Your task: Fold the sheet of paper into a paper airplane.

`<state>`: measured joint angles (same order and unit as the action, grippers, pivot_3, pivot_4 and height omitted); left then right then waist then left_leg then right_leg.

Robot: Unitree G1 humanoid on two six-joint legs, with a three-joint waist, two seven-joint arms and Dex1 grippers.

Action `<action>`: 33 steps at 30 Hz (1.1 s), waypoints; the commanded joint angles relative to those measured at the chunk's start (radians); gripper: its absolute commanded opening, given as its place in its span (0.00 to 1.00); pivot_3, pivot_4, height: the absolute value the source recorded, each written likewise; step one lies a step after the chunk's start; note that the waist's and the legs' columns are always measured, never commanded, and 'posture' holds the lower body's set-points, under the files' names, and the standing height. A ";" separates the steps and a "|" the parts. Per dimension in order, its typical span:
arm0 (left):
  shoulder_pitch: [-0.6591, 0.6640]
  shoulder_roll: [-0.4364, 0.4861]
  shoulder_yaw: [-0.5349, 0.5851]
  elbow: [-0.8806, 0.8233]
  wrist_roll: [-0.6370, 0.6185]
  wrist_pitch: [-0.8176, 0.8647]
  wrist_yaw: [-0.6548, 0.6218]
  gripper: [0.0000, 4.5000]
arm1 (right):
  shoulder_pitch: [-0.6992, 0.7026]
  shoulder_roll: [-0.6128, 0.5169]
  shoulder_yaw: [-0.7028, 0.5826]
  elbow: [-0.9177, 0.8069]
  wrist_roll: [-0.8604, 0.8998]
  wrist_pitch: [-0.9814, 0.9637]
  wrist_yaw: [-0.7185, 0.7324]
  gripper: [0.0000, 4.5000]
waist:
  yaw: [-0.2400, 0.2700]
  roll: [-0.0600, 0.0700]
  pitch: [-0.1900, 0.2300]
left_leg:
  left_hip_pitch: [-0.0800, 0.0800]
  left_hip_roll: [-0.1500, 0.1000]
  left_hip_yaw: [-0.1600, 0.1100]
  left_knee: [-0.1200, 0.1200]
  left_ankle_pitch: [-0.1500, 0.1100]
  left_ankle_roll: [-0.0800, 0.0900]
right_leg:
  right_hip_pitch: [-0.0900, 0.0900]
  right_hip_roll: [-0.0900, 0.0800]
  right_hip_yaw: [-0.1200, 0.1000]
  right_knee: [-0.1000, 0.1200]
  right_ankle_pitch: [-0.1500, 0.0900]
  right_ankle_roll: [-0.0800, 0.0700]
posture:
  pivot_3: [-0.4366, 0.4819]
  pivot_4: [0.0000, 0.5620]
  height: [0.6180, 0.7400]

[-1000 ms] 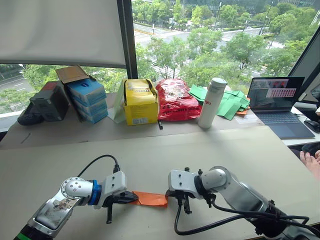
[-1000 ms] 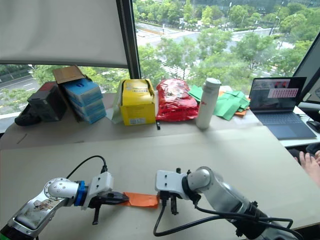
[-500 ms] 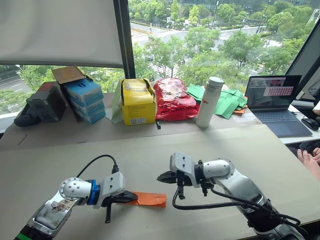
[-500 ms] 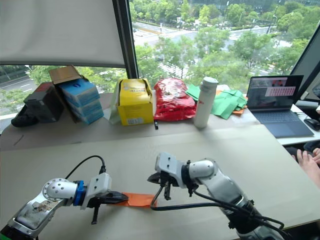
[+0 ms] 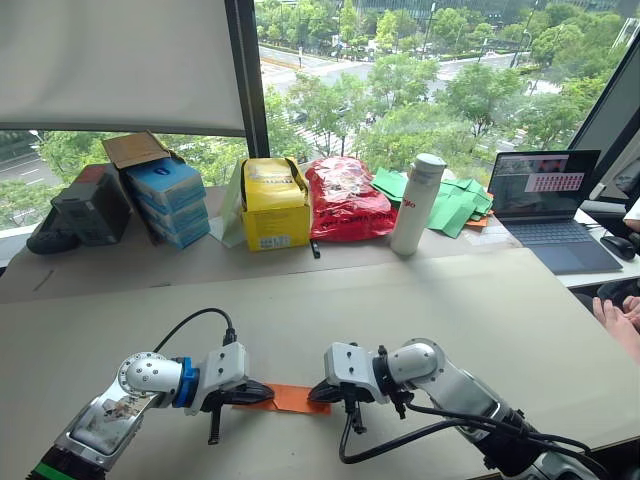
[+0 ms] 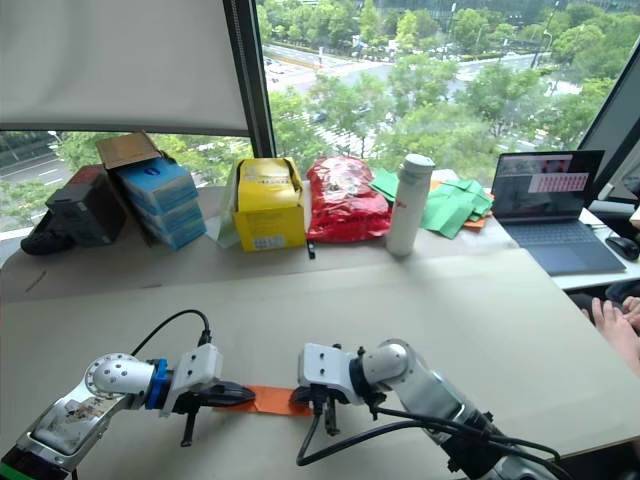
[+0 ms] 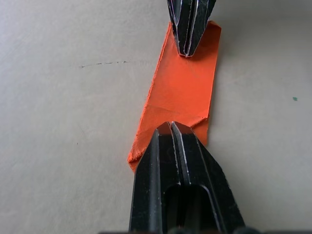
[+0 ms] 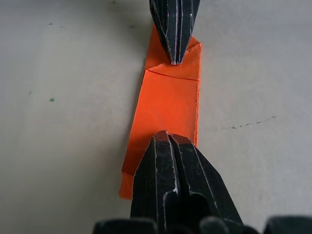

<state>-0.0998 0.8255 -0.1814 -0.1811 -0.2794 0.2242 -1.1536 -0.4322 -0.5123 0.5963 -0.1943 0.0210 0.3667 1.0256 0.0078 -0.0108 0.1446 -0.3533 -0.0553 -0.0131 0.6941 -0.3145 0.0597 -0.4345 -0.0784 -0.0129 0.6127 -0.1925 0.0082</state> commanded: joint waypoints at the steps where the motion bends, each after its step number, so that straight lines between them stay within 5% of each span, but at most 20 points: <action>1: -0.029 -0.013 0.038 -0.020 -0.056 0.042 -0.012 0.00 | 0.011 -0.007 0.035 0.049 -0.049 0.031 0.001 0.00 | -0.002 0.000 0.000 | 0.000 0.000 0.000 0.000 0.000 0.000 | 0.000 0.000 0.000 0.000 0.000 0.000 | 0.48 0.27 1.00; 15: -0.122 -0.082 -0.089 0.065 0.078 0.002 -0.019 0.00 | 0.008 -0.010 0.041 0.044 -0.062 0.044 -0.006 0.00 | -0.008 -0.001 0.000 | 0.000 0.000 0.000 0.000 0.001 -0.001 | 0.000 0.001 0.000 0.000 0.000 -0.001 | 0.48 0.27 1.00; 33: -0.024 0.072 -0.022 0.012 0.109 0.019 -0.034 0.00 | -0.003 -0.012 0.045 0.048 -0.069 0.054 -0.008 0.00 | -0.019 -0.001 -0.001 | 0.001 0.000 -0.001 0.000 0.001 -0.001 | 0.001 0.000 0.001 0.000 0.000 -0.001 | 0.48 0.27 1.00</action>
<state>-0.1542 0.8676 -0.2075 -0.1843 -0.1909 0.2216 -1.1807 -0.4505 -0.5042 0.6190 -0.1968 0.0054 0.3781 1.0203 -0.0111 -0.0113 0.1439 -0.3525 -0.0549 -0.0139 0.6936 -0.3139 0.0586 -0.4337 -0.0780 -0.0118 0.6129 -0.1922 0.0076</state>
